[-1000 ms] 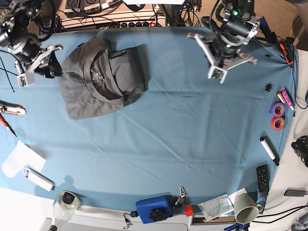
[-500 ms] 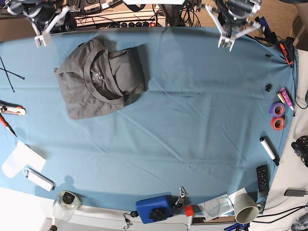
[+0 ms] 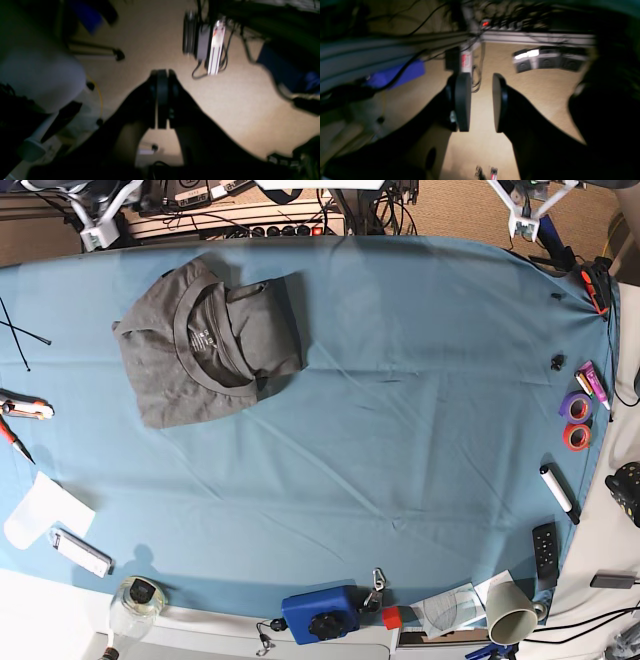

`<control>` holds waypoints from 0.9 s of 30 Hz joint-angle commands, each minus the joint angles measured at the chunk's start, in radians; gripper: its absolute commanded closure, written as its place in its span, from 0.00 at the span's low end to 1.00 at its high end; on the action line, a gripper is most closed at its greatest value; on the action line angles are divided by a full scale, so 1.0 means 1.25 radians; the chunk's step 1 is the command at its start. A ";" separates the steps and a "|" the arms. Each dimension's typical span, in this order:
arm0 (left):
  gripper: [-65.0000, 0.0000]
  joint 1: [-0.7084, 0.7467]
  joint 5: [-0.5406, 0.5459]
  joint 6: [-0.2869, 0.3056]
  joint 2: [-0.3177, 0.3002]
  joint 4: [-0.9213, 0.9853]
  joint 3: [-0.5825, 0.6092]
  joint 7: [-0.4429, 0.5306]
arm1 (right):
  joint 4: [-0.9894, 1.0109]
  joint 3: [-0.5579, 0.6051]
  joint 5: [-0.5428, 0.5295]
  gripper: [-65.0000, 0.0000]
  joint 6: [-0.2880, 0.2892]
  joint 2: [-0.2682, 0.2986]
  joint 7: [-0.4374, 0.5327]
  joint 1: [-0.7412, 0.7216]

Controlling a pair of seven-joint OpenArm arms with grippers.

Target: Fold the T-shirt properly

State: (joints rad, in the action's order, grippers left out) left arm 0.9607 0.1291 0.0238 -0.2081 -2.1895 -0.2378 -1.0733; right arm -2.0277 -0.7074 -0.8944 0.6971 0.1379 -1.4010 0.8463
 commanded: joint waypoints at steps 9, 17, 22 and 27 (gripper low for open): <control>1.00 -0.060 0.035 0.034 -0.002 0.245 0.000 0.064 | 0.258 0.193 0.172 0.76 0.001 0.039 0.073 -0.018; 1.00 -0.229 0.032 0.105 0.026 0.633 0.000 0.191 | 0.574 0.312 0.326 0.76 0.001 0.047 0.204 -0.195; 1.00 -0.351 0.032 0.171 0.053 0.898 0.000 0.346 | 0.766 0.342 0.434 0.76 0.001 0.047 0.338 -0.312; 1.00 -0.451 0.023 0.194 0.060 1.111 0.000 0.519 | 0.933 0.351 0.559 0.76 0.001 0.048 0.525 -0.405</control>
State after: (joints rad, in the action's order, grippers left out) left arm 0.3859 0.1600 0.2626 -0.1280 -0.7914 -0.2367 -0.4156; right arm -0.8482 -0.2661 -0.1860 0.6926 0.1856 -0.7364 0.3378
